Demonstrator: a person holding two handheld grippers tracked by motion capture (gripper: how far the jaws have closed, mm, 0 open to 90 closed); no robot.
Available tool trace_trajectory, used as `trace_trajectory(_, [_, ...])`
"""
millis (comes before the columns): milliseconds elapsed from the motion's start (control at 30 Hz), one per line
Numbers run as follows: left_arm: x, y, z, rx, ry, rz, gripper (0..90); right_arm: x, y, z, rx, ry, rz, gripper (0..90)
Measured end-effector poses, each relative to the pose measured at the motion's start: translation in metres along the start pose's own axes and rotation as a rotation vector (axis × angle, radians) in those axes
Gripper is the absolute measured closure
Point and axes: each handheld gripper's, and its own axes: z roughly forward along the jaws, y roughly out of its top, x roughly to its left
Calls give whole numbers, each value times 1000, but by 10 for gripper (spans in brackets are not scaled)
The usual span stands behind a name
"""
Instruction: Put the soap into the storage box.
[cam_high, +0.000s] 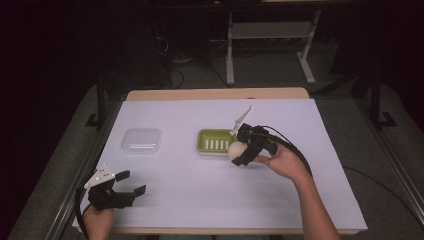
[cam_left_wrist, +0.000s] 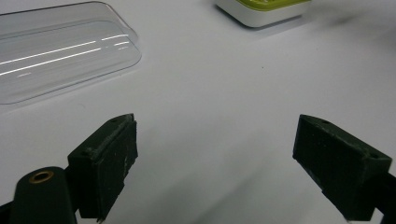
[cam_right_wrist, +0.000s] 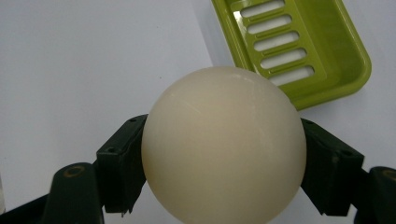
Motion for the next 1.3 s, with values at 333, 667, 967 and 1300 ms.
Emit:
trace_trajectory(333, [0,0,0,-1,1,0,130,-7,22,-3,3,4,-19,245])
trace_trajectory(667, [0,0,0,6,-2,1,130,-19,47,-2,3,9,-29,245])
trace_trajectory(967, [1,0,0,3,-1,5,130,-29,67,9,30,8,-37,245])
trace_trajectory(1300, [1,-1,-1,4,1,4,130,-35,75,25,27,11,-29,245])
